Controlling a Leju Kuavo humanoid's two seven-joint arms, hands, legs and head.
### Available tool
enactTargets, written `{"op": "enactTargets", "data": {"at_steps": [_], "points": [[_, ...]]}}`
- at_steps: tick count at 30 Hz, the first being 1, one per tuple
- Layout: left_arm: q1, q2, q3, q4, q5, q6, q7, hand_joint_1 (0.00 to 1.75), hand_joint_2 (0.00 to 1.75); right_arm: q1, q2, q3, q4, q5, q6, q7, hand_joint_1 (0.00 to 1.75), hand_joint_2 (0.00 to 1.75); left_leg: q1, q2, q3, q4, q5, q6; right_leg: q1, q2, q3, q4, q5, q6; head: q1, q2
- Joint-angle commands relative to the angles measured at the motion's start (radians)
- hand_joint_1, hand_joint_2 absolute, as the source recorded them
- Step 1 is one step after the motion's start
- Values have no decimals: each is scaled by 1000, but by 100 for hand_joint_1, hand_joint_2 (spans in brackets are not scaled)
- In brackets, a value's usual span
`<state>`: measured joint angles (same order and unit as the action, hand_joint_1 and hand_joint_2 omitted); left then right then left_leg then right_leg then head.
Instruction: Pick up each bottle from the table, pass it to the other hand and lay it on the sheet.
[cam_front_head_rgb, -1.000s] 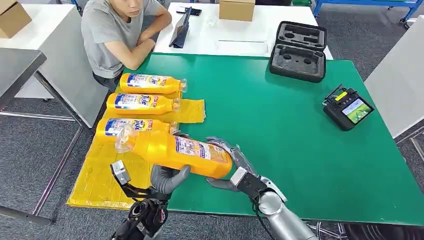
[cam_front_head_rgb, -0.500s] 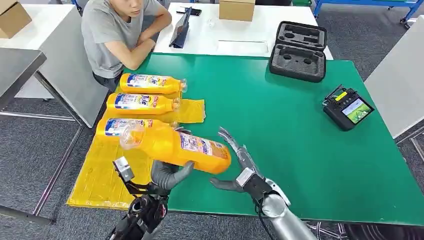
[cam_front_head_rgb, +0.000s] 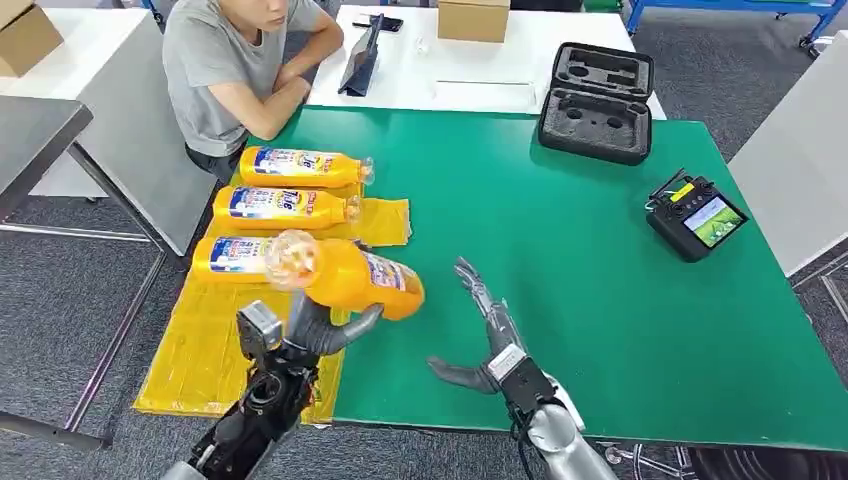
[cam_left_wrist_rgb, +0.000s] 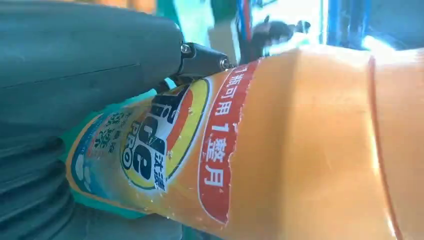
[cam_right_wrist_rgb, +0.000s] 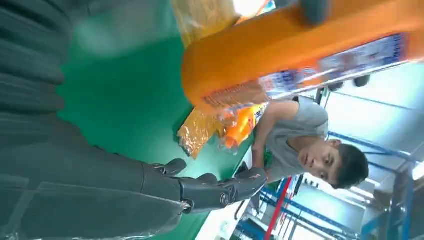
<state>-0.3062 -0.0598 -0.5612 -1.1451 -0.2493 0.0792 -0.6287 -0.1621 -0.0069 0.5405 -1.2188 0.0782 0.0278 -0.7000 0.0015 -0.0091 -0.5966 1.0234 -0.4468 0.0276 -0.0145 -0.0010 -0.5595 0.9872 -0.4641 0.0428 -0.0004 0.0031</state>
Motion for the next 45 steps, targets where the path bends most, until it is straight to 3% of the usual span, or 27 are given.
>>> {"op": "enactTargets", "data": {"at_steps": [1,12,17,21,25,29,33,38,45], "points": [[-132,117,-115,182,-87,100,-69,175,175,13,18,-48,-10,-2,-5,2,0,175,1,1,2,-1,0,-2,1,1,2,-1,0,-2,0,0],[-165,217,-131,181,-141,191,-69,175,175,40,10,-74,-37,-8,12,2,0,175,2,2,3,-1,0,-3,2,1,3,0,0,-3,0,0],[-118,273,-26,172,-260,272,-56,175,175,47,-4,-72,-28,-14,29,2,0,175,1,5,3,-1,0,-2,1,4,1,-1,1,-2,0,0],[3,337,61,19,-357,223,-7,175,175,53,4,-99,-22,-26,62,2,0,175,1,7,4,-2,-2,-2,1,6,2,-1,0,-2,0,0],[184,455,159,-278,-496,146,81,175,175,46,18,-127,-19,-23,83,2,0,175,1,8,1,0,-2,-1,1,7,-1,0,0,-2,0,0],[211,520,241,-406,-477,59,78,175,175,44,26,-139,-11,-32,105,2,0,175,3,10,0,1,-3,-2,3,8,-3,2,0,-3,0,0],[194,536,261,-427,-489,49,75,175,175,35,33,-140,4,-29,105,2,0,175,2,4,-3,1,0,-2,2,2,-4,1,0,-2,0,0],[170,512,280,-443,-489,-19,76,175,175,30,48,-156,22,-36,110,2,0,175,3,3,-1,0,0,-2,2,2,-2,0,0,-2,0,0],[188,544,302,-432,-592,-31,117,175,175,33,61,-182,40,-43,117,2,0,175,2,4,1,-1,0,-3,2,3,0,-1,0,-3,0,0]]}}
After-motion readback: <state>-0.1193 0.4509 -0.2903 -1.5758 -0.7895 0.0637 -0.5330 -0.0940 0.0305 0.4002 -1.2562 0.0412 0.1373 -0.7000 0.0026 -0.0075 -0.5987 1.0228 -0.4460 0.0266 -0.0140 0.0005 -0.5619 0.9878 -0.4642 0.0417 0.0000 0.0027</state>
